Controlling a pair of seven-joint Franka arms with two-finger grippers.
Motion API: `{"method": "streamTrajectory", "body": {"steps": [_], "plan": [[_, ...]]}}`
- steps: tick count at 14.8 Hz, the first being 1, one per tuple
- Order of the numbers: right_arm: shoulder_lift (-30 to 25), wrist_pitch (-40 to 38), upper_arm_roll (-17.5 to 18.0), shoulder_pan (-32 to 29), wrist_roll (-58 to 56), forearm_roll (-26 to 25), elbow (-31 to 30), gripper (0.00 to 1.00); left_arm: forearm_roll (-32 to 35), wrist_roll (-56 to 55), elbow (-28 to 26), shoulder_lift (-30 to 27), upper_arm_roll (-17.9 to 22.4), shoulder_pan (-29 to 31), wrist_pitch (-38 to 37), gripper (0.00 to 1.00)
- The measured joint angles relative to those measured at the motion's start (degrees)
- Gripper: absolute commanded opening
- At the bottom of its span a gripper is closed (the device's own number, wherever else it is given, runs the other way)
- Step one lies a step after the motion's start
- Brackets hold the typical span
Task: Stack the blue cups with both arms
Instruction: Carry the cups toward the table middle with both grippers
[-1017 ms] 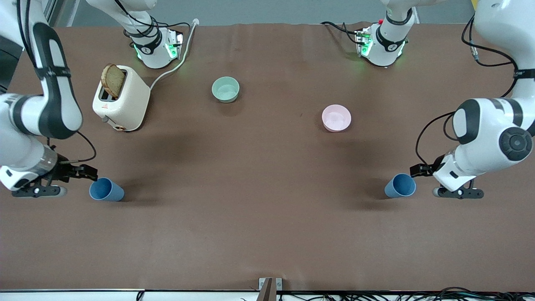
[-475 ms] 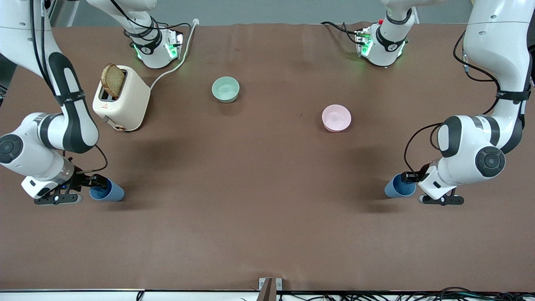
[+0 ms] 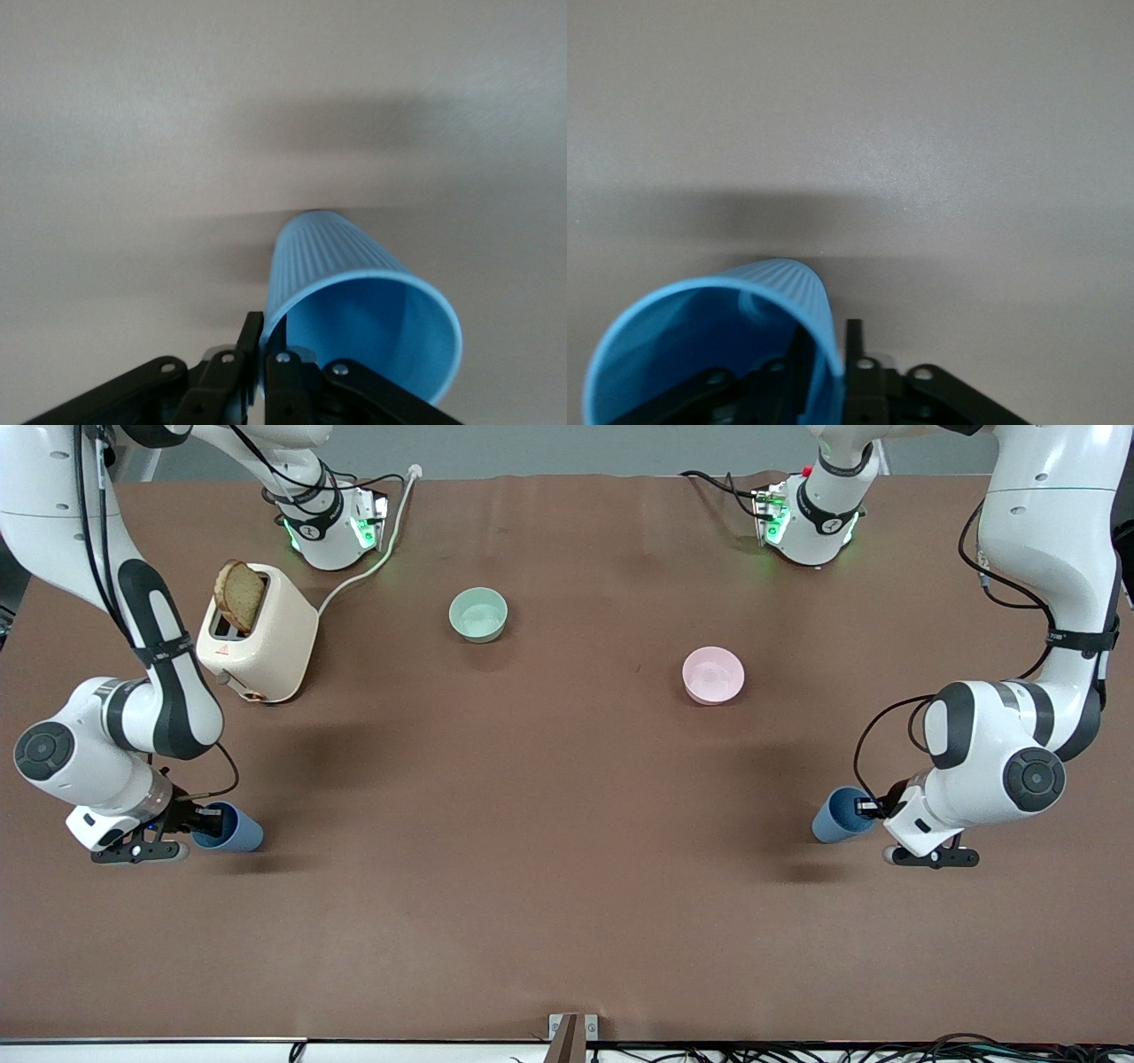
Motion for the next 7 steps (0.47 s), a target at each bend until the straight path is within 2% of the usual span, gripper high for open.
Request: {"method": "streamTrajectory", "body": {"steps": [3,7], "plan": [[-0.3,-2.8,-0.1,-0.7,0.0,0.1,2.1,0.01,0.0,0.0,1.1,-0.2,-0.3,-0.2,-0.4,0.0],[-3.3,-16.4,0.4,-0.1,0.3,2.4,9.0,0.01,-0.3,-7.0,4.0,-3.0,-4.6,-3.0,-6.1,0.0]]}}
